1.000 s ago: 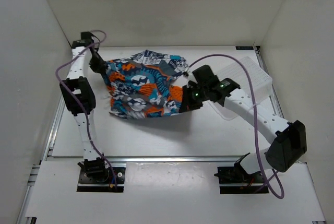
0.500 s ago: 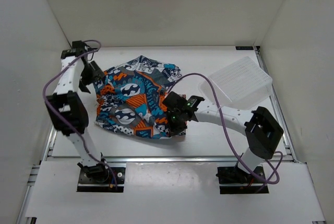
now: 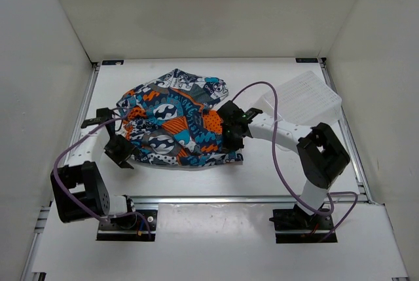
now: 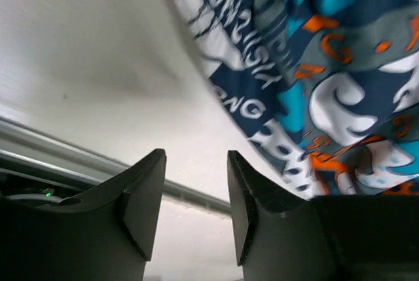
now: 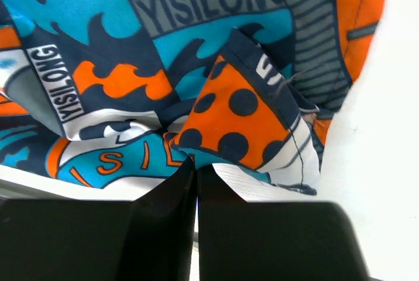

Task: Fold and stack the shorts
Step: Flatten the shorts out

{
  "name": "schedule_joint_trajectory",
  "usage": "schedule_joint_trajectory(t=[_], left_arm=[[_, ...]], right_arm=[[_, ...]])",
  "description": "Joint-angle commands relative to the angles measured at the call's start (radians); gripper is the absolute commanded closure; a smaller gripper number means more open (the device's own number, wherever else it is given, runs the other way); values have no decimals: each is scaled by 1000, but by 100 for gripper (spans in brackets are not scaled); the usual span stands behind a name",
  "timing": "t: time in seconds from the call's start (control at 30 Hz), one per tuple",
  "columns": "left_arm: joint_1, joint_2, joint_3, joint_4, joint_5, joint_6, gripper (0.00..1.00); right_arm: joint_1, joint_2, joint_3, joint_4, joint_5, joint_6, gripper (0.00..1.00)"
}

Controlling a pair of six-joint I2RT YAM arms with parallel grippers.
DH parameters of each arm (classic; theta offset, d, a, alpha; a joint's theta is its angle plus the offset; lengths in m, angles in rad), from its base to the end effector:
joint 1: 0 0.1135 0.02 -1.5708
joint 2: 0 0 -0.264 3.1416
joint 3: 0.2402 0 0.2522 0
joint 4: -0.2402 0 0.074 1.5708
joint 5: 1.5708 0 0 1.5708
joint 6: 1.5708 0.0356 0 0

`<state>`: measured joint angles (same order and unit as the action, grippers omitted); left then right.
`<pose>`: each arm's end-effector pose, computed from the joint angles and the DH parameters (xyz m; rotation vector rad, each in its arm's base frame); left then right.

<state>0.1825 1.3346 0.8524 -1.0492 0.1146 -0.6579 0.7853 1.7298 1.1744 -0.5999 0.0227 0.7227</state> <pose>0.2047 0.0336 0.2005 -1.2714 2.8543 -0.1887 0.2451 0.2439 0.1957 -0.0809 2.7974 0.3807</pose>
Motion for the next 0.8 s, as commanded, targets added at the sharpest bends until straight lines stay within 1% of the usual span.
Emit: schedule_joint_trajectory(t=[0.0,0.03,0.13,0.17,0.23,0.27,0.4,0.47,0.5,0.53,0.57,0.67,0.7,0.77], left_arm=[[9,4,13,95,-7,-69,46],[9,35,13,95,-7,-69,43],[9,86,-18,156,-7,-80,40],[18,101,-27,176,-7,-89,38],[18,136,-27,231,-7,-98,38],[18,177,-16,245,-7,-89,38],[8,253,5,255,-30,-100,38],[8,262,5,264,-45,-112,43],[8,276,17,273,-46,-112,48],[8,285,17,273,-46,-112,58],[8,294,31,273,-46,-112,89],[-3,304,80,273,-35,-85,89],[-3,284,97,261,-35,-75,89],[-3,249,177,216,-35,-59,89]], right_arm=[[2,7,68,23,-32,-38,100],[2,7,68,23,-32,-39,100],[2,7,68,23,-32,-39,100],[2,7,68,23,-43,-39,100],[-7,7,59,34,-43,-39,100],[-8,7,59,34,-43,-39,100],[-8,-16,48,34,-43,-39,100],[-17,-26,39,34,-43,-39,100],[-17,-36,39,34,-43,-39,100],[-27,-36,30,34,-43,-39,100],[-27,-36,30,43,-43,-39,100],[-49,-45,45,43,-43,-48,100],[-49,-45,54,43,-43,-61,100],[-73,-55,83,29,-43,-88,100]])
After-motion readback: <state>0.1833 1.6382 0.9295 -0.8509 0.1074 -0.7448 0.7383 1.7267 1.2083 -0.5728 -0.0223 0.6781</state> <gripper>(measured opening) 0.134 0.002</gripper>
